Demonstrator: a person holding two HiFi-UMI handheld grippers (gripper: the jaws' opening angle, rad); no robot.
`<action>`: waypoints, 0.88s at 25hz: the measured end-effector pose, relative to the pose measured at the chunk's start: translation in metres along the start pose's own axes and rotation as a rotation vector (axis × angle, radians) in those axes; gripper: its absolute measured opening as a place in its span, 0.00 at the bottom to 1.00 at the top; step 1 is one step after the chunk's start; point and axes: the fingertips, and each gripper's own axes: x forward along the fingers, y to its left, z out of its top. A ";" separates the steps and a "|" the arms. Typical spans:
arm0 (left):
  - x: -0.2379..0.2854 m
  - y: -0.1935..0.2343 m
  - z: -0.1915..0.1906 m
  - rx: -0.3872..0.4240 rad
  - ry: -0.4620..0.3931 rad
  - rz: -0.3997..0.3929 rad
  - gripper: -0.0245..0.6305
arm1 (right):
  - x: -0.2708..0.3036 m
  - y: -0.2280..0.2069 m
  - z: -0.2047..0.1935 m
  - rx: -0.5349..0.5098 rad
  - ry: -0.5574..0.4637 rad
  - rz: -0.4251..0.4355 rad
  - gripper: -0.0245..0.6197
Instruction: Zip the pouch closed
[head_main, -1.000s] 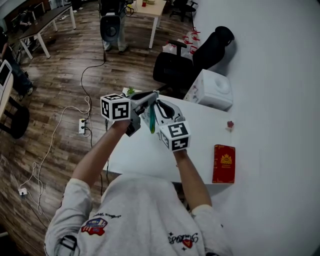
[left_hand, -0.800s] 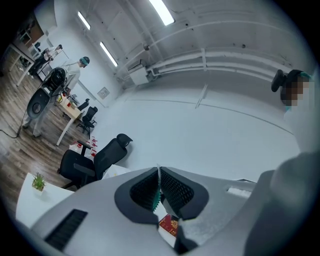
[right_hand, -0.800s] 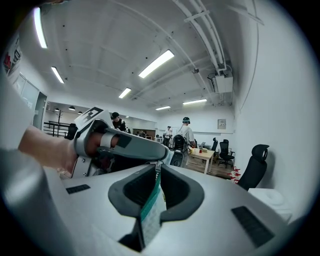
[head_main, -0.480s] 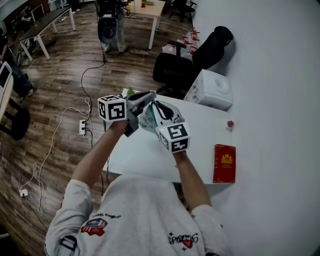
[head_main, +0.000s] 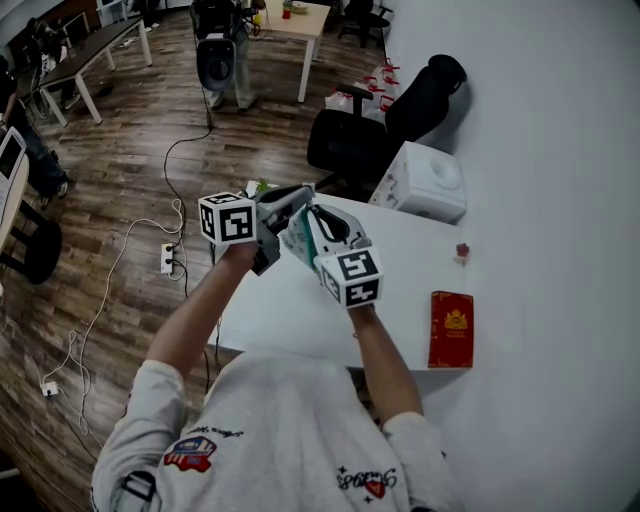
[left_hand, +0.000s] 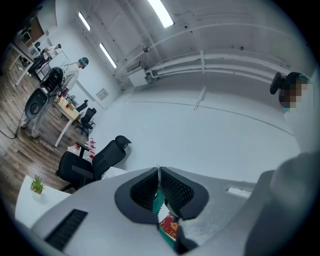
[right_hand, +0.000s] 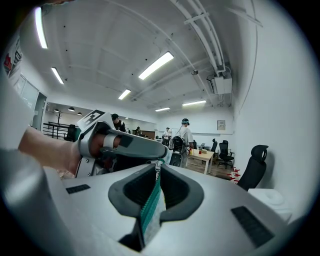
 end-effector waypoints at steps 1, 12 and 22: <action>-0.001 0.002 0.000 -0.001 -0.001 0.006 0.06 | 0.000 0.001 -0.001 0.001 0.002 0.000 0.09; 0.001 0.008 -0.006 0.000 0.002 0.019 0.06 | -0.003 -0.001 -0.012 0.023 0.012 0.013 0.09; -0.004 0.017 -0.005 0.012 0.000 0.050 0.06 | -0.003 0.004 -0.020 0.043 0.019 0.028 0.09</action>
